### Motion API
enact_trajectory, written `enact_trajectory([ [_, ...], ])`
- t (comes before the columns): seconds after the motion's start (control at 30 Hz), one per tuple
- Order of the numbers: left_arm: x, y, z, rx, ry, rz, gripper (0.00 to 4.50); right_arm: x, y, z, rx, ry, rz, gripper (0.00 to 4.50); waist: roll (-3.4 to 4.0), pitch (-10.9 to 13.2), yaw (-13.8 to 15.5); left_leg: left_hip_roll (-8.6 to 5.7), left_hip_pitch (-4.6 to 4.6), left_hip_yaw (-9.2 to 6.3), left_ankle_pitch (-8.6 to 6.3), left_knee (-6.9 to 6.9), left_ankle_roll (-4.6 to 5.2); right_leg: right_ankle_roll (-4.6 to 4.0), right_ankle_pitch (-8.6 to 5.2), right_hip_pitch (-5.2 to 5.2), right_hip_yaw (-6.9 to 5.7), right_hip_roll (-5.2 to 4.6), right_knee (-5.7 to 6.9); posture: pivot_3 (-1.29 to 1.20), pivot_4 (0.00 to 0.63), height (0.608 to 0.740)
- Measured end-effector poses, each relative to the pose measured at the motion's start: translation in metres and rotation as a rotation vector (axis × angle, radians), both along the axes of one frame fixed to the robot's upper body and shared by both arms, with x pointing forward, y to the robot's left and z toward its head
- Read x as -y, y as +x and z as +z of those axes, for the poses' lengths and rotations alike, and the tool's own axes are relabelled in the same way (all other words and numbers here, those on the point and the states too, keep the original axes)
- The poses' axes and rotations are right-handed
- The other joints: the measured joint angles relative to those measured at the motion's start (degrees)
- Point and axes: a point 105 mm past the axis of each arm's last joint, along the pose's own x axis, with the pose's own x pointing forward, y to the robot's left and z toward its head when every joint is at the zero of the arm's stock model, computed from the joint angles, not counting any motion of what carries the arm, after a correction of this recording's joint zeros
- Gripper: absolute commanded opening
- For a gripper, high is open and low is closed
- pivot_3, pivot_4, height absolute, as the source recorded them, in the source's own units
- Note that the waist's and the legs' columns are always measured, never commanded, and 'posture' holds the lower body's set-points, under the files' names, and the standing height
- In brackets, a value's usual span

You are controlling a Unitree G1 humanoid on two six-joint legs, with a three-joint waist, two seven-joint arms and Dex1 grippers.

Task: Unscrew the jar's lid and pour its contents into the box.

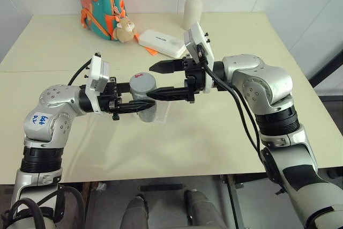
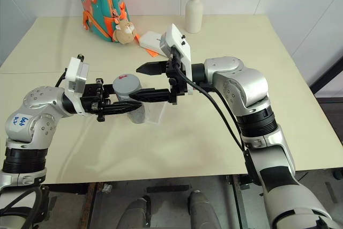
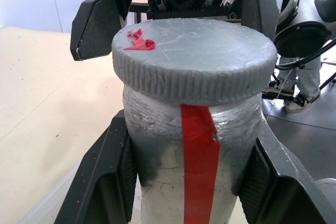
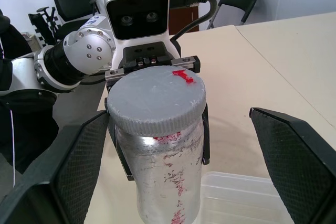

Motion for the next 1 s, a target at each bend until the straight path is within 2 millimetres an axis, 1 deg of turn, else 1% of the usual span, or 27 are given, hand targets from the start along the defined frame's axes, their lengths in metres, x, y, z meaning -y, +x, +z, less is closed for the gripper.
enact_trajectory([
  [0.2,-0.001,0.000,0.000,0.000,-0.001,0.002,2.06,0.004,0.003,-0.001,-0.017,0.002,-0.006,4.47,0.00,0.00,0.01,0.00,0.00,0.00,0.00,0.00,0.00,0.00,0.00,0.00,0.00,0.00,0.00,0.00,0.150,0.740],
  [0.4,-0.002,-0.001,0.000,0.001,0.000,-0.004,2.06,0.017,0.013,0.002,-0.032,0.019,-0.061,4.47,0.00,0.00,0.06,0.00,0.00,0.00,0.00,0.00,0.00,0.00,0.00,0.00,0.00,0.00,-0.02,0.00,0.150,0.740],
  [0.5,-0.001,-0.002,0.000,0.000,0.002,-0.013,2.06,0.018,0.015,0.000,-0.040,0.017,-0.069,4.47,0.00,0.00,-0.07,0.00,0.00,0.00,0.00,-0.01,0.00,0.00,0.00,-0.01,0.00,0.01,-0.01,0.00,0.150,0.740],
  [0.6,-0.001,-0.002,0.000,0.000,0.003,-0.014,2.06,0.019,0.015,-0.001,-0.044,0.016,-0.065,4.47,0.00,0.00,-0.04,0.00,0.00,0.00,0.00,0.00,0.00,0.00,0.00,0.00,0.00,0.00,-0.01,0.00,0.150,0.740],
  [0.7,-0.002,-0.002,0.000,0.001,0.007,-0.013,2.06,0.021,0.014,-0.007,-0.067,0.012,-0.056,4.47,0.00,0.00,0.06,0.00,0.00,0.00,0.00,0.00,0.00,0.00,0.00,0.00,0.00,0.00,-0.01,0.00,0.150,0.740],
  [0.87,-0.003,-0.003,0.000,0.002,0.015,-0.014,2.06,0.027,0.000,-0.008,-0.080,-0.002,0.017,4.47,0.00,0.00,0.02,0.00,0.00,0.00,0.00,0.00,0.00,0.01,0.00,0.00,0.00,0.00,-0.01,0.00,0.150,0.740],
  [1.0,-0.003,-0.003,0.000,0.000,0.017,-0.015,2.06,0.026,-0.001,-0.008,-0.088,0.005,0.024,4.47,0.00,0.00,-0.05,0.00,0.01,0.00,0.00,0.01,0.01,0.01,0.00,0.00,0.00,0.01,0.01,0.00,0.150,0.740],
])
